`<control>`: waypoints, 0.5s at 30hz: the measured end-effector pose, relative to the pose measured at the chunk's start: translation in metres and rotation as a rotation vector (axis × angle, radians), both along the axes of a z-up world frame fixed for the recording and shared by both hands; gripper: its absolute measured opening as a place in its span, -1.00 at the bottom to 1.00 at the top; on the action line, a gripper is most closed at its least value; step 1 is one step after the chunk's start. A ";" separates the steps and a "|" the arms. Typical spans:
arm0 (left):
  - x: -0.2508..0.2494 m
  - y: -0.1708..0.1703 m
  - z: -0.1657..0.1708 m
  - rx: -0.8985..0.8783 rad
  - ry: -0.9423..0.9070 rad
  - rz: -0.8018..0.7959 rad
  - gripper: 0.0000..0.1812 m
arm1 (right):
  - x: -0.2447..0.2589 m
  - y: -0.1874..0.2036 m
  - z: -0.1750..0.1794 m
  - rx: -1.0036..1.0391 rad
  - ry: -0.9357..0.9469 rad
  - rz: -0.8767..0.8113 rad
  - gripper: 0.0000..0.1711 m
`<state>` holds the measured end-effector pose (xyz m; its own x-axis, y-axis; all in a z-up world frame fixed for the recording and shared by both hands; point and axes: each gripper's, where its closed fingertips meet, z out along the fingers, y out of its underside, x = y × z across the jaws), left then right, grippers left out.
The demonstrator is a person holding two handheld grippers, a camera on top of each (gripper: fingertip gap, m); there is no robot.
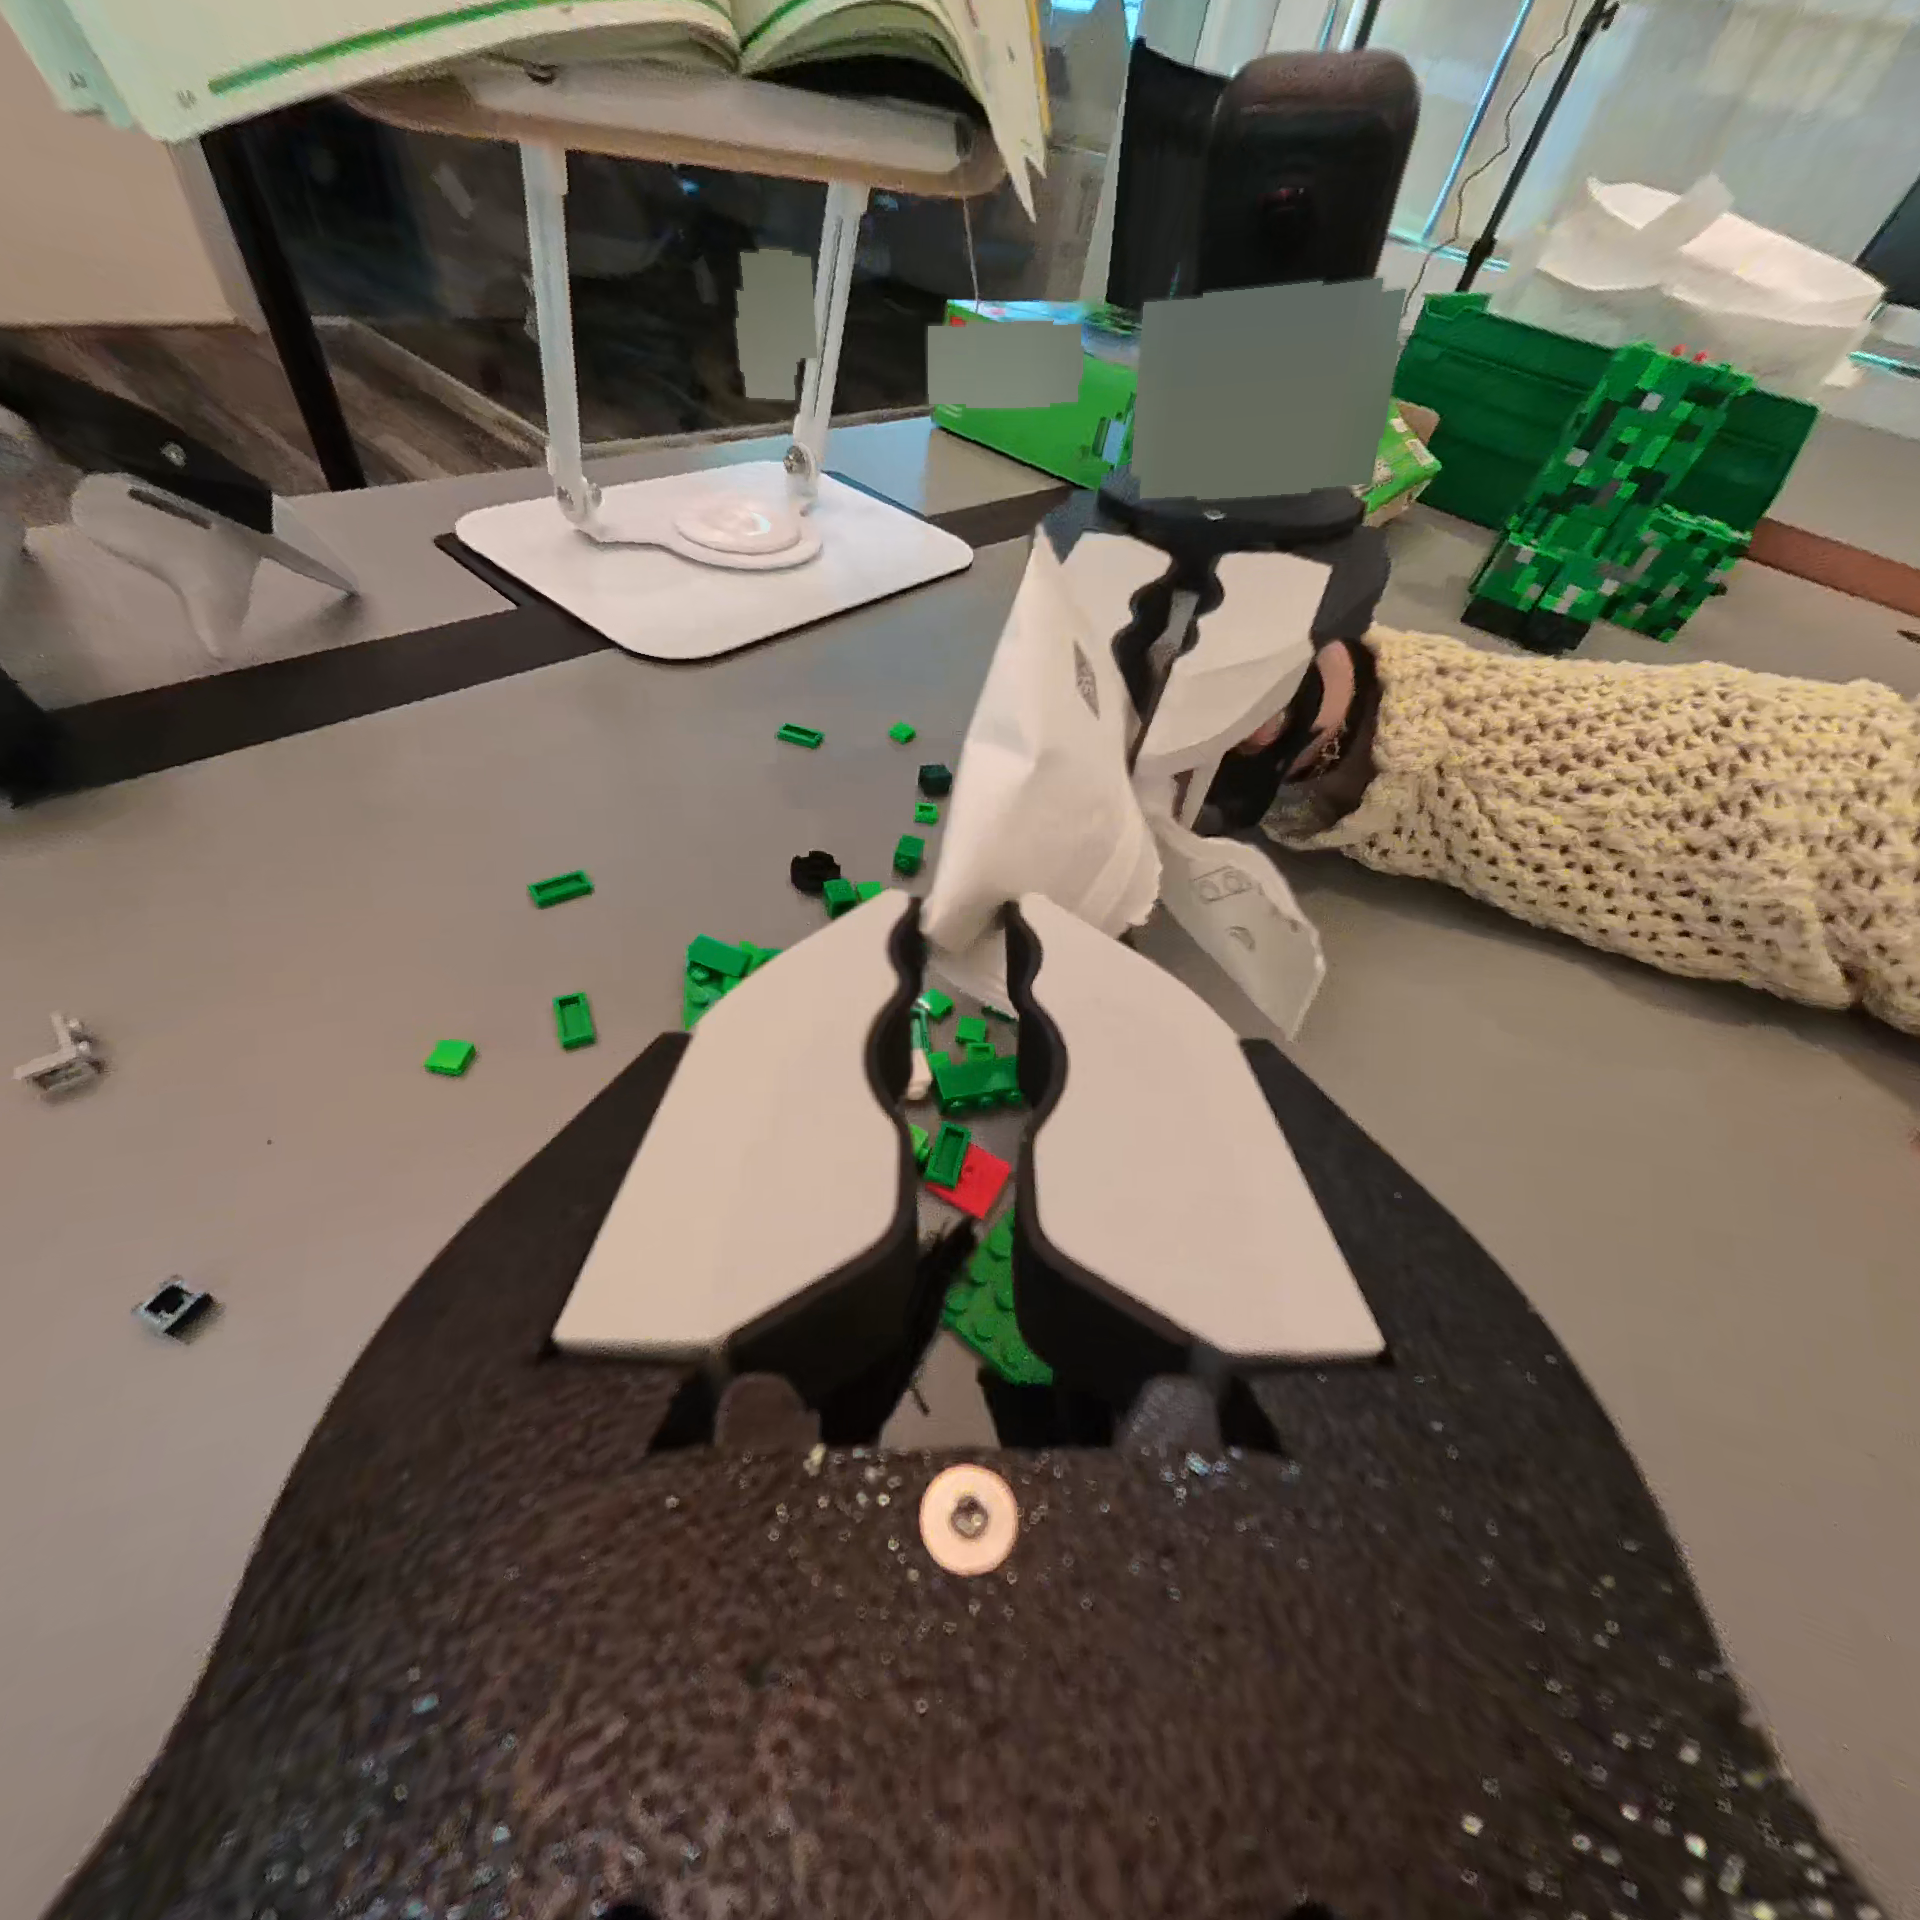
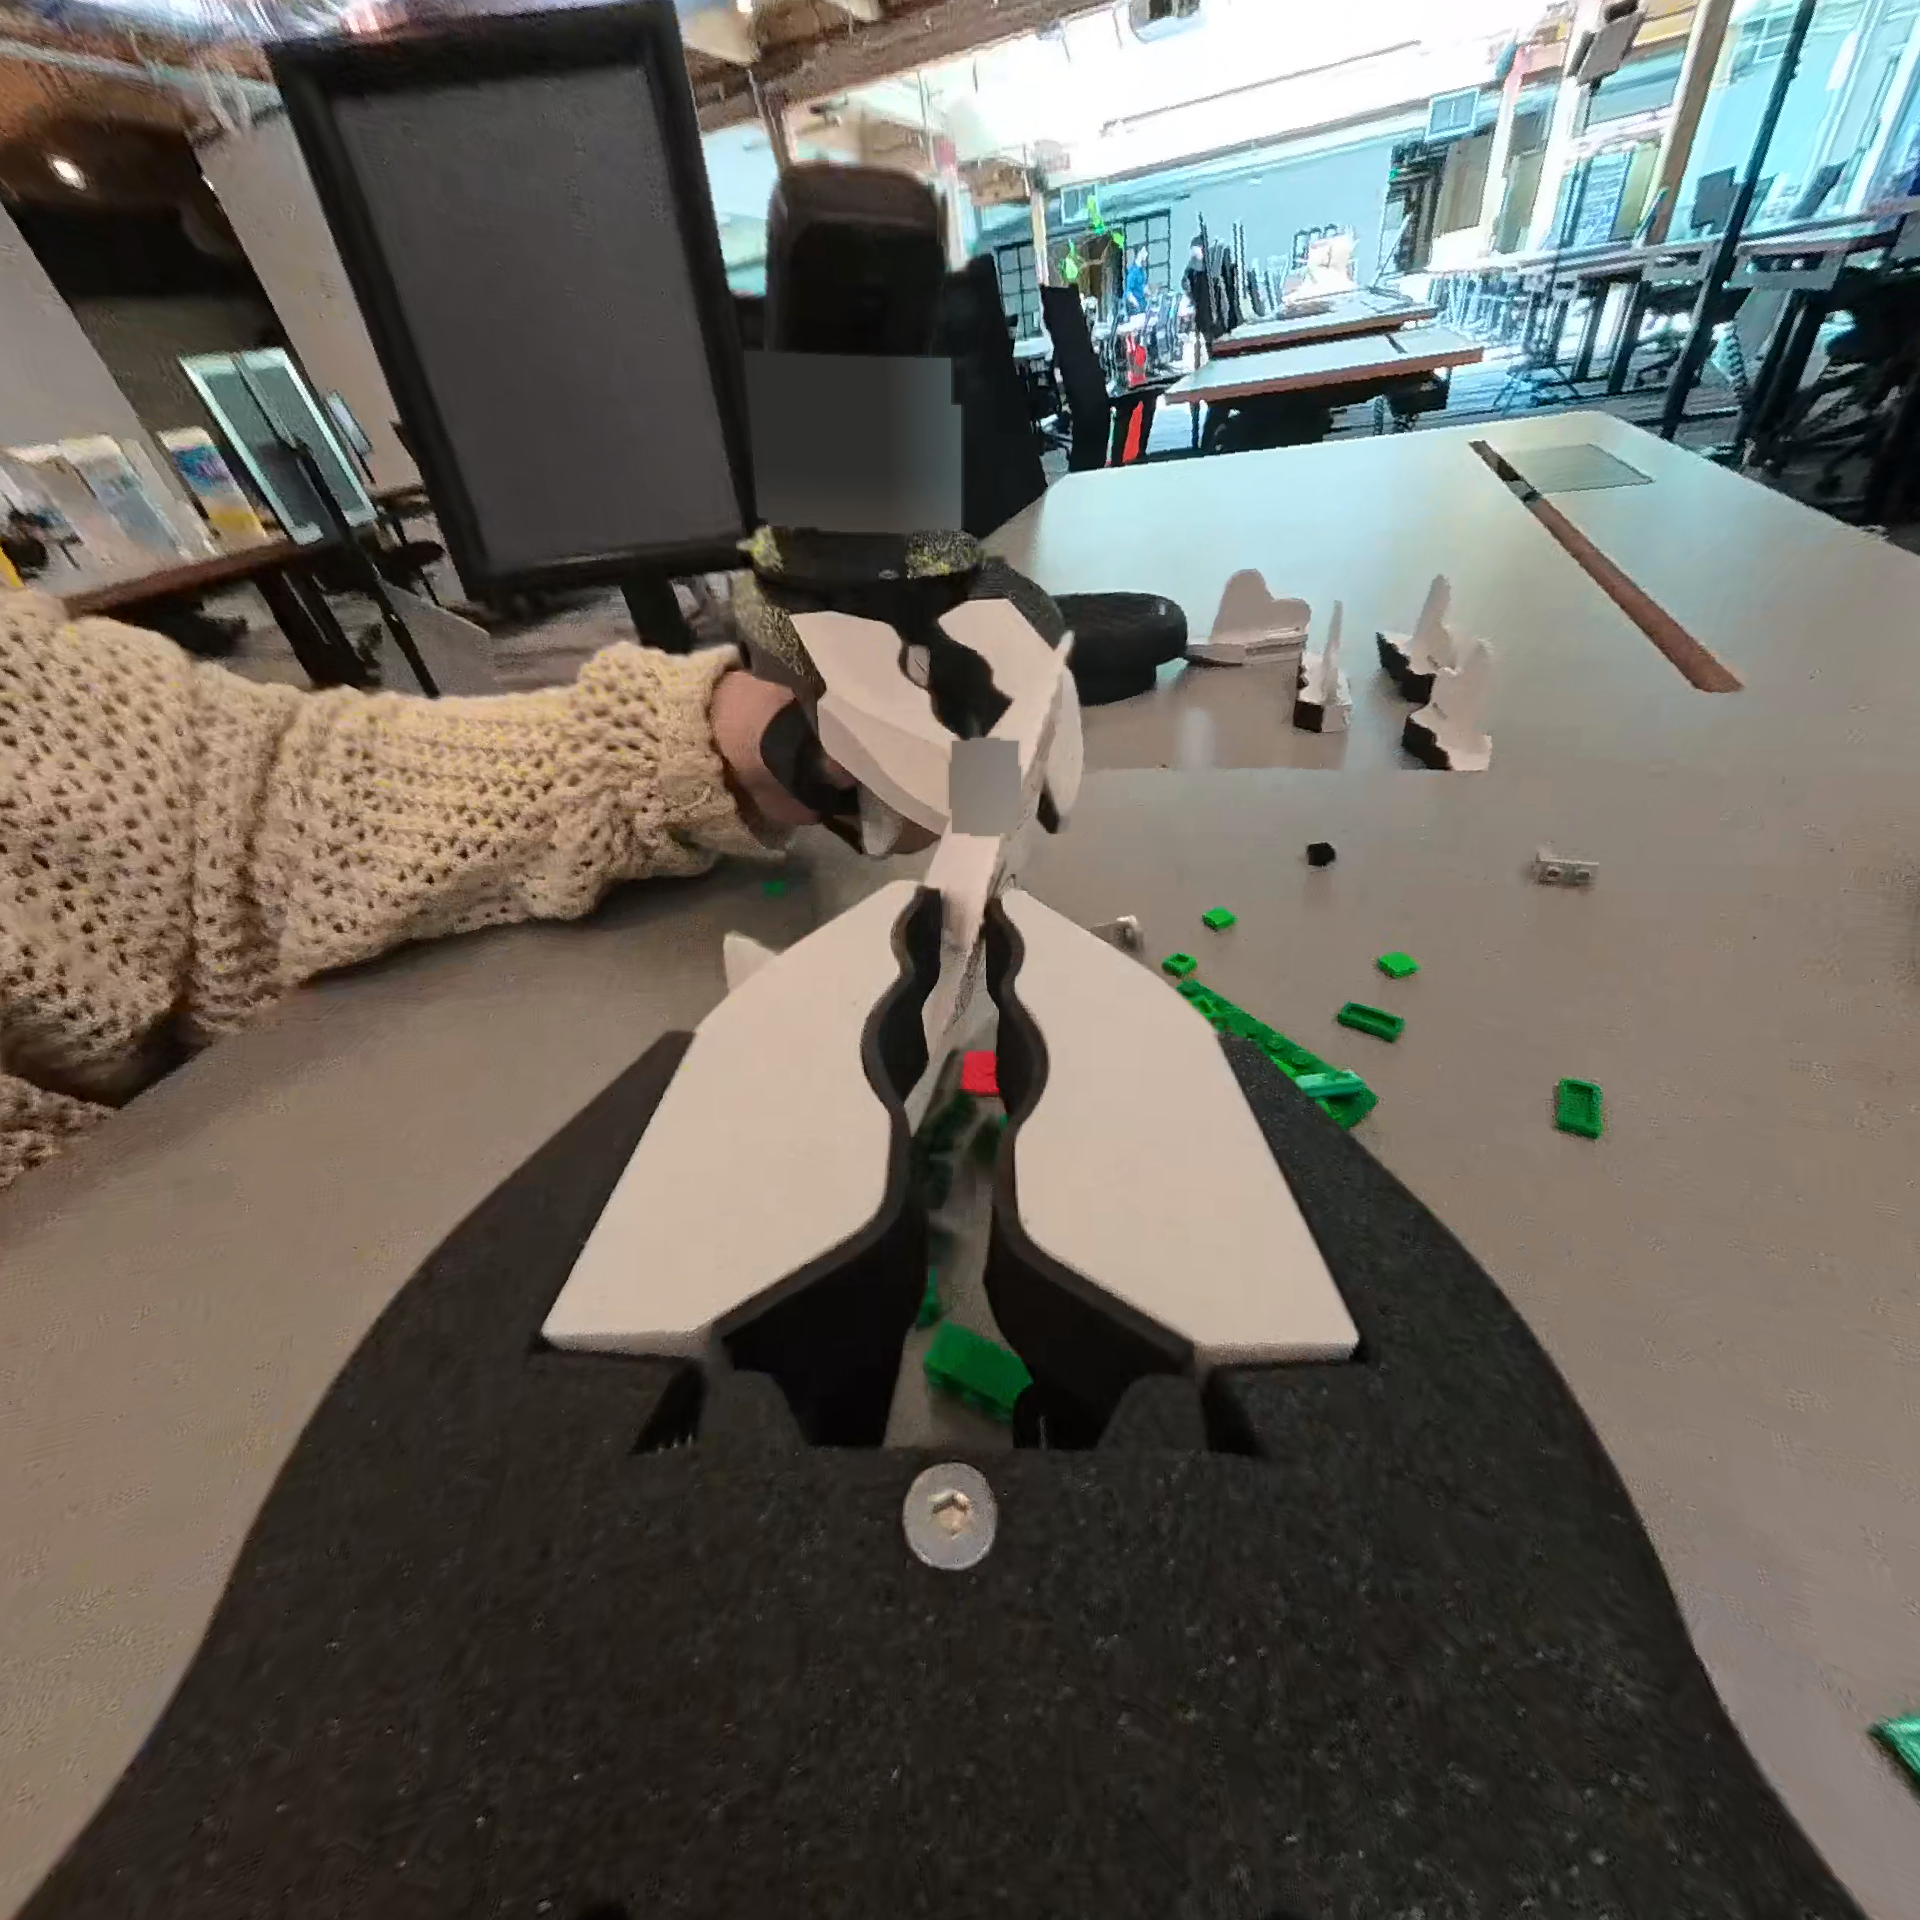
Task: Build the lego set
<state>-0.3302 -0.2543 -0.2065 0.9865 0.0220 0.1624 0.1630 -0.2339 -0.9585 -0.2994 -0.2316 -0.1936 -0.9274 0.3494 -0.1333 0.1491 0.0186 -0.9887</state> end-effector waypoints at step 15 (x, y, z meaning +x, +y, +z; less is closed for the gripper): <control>0.003 -0.006 -0.008 -0.129 0.373 0.023 -1.00 | -0.011 0.006 -0.022 0.280 0.162 -0.149 -0.65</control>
<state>-0.3274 -0.2599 -0.2146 0.9763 0.0412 -0.2123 -0.1841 -0.3566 -0.9159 -0.3109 -0.2255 -0.2156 -0.8649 0.4845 0.1314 0.0125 0.2824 -0.9592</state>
